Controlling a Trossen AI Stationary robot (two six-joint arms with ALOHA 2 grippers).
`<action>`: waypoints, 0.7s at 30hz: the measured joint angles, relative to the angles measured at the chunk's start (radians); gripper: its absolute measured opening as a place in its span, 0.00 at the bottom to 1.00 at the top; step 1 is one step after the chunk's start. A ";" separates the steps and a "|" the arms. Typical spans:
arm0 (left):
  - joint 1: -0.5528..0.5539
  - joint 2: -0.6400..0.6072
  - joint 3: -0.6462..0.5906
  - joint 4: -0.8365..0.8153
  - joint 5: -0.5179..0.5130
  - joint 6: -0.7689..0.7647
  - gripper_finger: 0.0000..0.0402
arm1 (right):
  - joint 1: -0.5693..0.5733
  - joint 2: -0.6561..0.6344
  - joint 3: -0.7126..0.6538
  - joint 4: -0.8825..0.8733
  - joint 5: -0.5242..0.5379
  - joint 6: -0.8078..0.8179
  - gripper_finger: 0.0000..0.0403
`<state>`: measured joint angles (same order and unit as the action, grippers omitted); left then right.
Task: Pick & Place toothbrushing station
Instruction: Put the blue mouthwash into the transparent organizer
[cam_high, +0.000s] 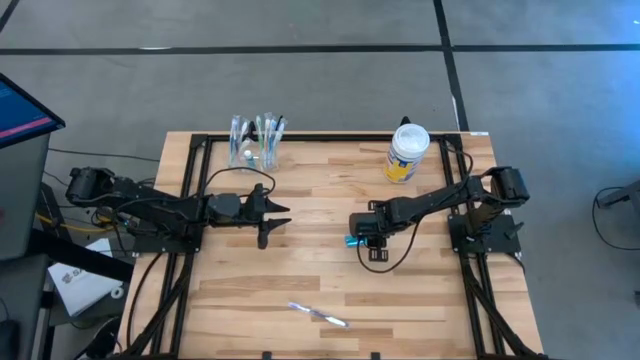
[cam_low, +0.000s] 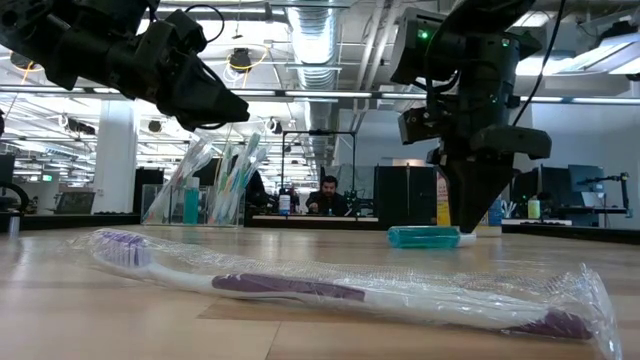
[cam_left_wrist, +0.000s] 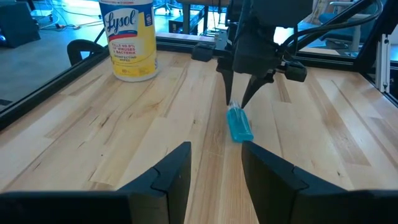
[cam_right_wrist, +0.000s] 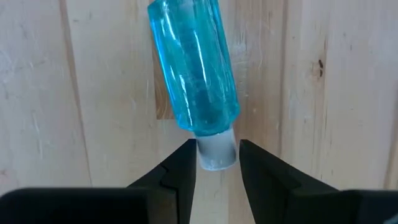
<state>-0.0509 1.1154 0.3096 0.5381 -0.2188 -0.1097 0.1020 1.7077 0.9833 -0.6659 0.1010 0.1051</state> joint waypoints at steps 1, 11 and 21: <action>0.000 0.000 0.000 0.000 0.000 0.000 0.34 | 0.000 0.004 0.000 0.001 -0.001 0.000 0.28; 0.000 0.000 -0.005 -0.002 0.000 0.000 0.34 | 0.002 0.096 0.006 0.011 -0.033 0.008 0.28; 0.002 0.000 -0.038 0.008 -0.021 0.000 0.34 | 0.004 0.085 0.014 0.006 -0.029 0.037 0.23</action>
<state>-0.0494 1.1156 0.2714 0.5465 -0.2395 -0.1097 0.1062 1.7923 0.9972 -0.6602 0.0717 0.1419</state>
